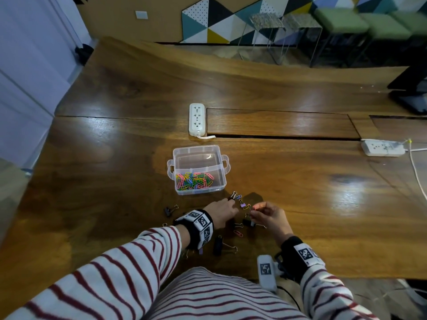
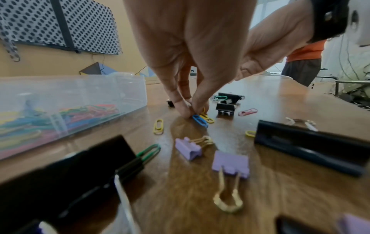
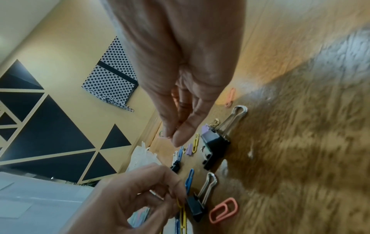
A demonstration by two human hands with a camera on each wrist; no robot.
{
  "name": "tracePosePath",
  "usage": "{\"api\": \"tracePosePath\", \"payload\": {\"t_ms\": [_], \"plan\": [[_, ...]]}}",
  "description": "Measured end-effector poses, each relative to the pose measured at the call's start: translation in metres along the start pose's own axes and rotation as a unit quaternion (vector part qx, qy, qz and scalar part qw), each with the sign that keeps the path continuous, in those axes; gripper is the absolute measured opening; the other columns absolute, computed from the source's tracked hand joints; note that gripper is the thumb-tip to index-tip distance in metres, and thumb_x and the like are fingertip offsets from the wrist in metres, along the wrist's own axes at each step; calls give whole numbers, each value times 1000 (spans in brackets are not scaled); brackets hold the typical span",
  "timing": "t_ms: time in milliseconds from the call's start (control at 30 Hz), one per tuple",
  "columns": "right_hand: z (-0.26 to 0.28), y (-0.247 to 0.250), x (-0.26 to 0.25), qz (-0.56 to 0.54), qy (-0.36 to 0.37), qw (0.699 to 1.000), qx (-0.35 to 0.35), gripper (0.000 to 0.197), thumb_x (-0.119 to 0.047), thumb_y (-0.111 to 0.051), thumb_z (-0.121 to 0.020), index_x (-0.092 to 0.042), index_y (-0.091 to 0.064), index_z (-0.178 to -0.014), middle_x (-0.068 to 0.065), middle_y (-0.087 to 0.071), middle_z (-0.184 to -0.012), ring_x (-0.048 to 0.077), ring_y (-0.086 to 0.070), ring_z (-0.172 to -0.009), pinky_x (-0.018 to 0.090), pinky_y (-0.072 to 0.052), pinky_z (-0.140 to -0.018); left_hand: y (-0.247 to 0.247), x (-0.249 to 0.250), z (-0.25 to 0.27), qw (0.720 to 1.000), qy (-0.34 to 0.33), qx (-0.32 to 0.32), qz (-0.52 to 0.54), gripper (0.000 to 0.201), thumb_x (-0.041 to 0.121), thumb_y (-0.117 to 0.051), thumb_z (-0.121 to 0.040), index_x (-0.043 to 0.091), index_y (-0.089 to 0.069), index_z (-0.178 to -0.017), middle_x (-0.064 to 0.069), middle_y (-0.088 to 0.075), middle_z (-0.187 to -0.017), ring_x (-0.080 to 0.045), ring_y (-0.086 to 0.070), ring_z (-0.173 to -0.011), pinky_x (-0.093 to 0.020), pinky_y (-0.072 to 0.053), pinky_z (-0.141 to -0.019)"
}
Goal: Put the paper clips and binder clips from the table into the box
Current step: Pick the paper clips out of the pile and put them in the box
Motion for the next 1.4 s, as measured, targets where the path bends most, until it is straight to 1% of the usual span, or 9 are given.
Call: {"api": "tracePosePath", "payload": {"t_ms": [333, 533, 733, 833, 933, 1066, 1233, 1333, 1400], "plan": [[-8, -16, -11, 74, 15, 997, -26, 13, 4, -64, -78, -6, -58, -83, 10, -66, -83, 13, -65, -70, 22, -56, -62, -16, -1, 18, 998, 57, 34, 7, 51, -5, -59, -80, 1, -39, -126, -17, -40, -129, -31, -41, -117, -43, -48, -95], [-14, -28, -25, 47, 14, 998, -33, 17, 7, -64, -78, -9, -59, -79, 4, -68, -75, 13, -64, -68, 19, -55, -61, -16, -11, 24, 991, 84, 49, 87, 28, -1, -48, -87, 4, -47, -114, -16, -48, -119, -30, -47, -111, -39, -45, -91], [-24, -51, -56, 3, 19, 998, -66, 17, 11, -60, -79, -6, -59, -79, 5, -66, -68, 5, -62, -52, 15, -50, -50, 11, -51, 56, 879, 133, 206, 409, 16, 6, -63, -81, 9, -63, -97, -5, -63, -95, -16, -58, -89, -29, -49, -86], [-32, -70, -71, 52, 27, 993, -98, 16, 9, -60, -80, -6, -59, -79, 8, -64, -75, 13, -61, -63, 19, -54, -59, 29, -77, 66, 840, 136, 237, 470, 15, 7, -62, -83, 21, -60, -87, -1, -62, -96, -17, -59, -96, -30, -46, -90], [-43, -92, -79, 104, 32, 988, -110, 17, 9, -59, -81, -8, -60, -79, 8, -64, -82, 19, -62, -79, 23, -57, -71, 42, -96, 66, 857, 170, 232, 427, 15, 7, -61, -83, 19, -59, -91, -3, -62, -100, -14, -56, -98, -23, -42, -84], [-49, -106, -88, 312, 92, 940, -105, 24, 0, -59, -84, -9, -65, -105, 10, -66, -111, 21, -59, -106, 32, -48, -95, 44, -107, 63, 877, 185, 237, 376, 15, 5, -60, -84, 15, -59, -95, 2, -60, -93, -10, -55, -90, -9, -39, -68], [-36, -80, -86, 384, 131, 911, -74, 26, -2, -56, -86, -10, -63, -110, 9, -64, -117, 20, -58, -109, 32, -47, -97, 44, -114, 59, 924, 179, 210, 266, 20, -3, -55, -85, 8, -61, -101, -9, -62, -107, -19, -60, -103, -23, -47, -87], [-26, -52, -74, 400, 103, 908, -67, 23, -2, -54, -87, -13, -64, -104, 6, -64, -113, 10, -60, -86, 17, -51, -72, 42, -112, 60, 954, 166, 164, 189, 31, -8, -52, -85, 13, -64, -104, -9, -55, -118, -22, -54, -113, -30, -46, -95], [-21, -35, -65, 405, 97, 908, -51, 21, -1, -53, -88, -12, -65, -101, 6, -66, -109, 9, -59, -84, 13, -49, -69, 43, -105, 62, 963, 176, 162, 125, 35, -6, -53, -85, 18, -63, -108, -5, -51, -125, -22, -47, -119, -36, -46, -98]]}}
Point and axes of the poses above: each hand's wrist, its own z-axis away from the middle knuckle, its own y-axis out of the back of the hand, x = y × z, the point moved 1 cm from there along -z, towards the middle knuckle
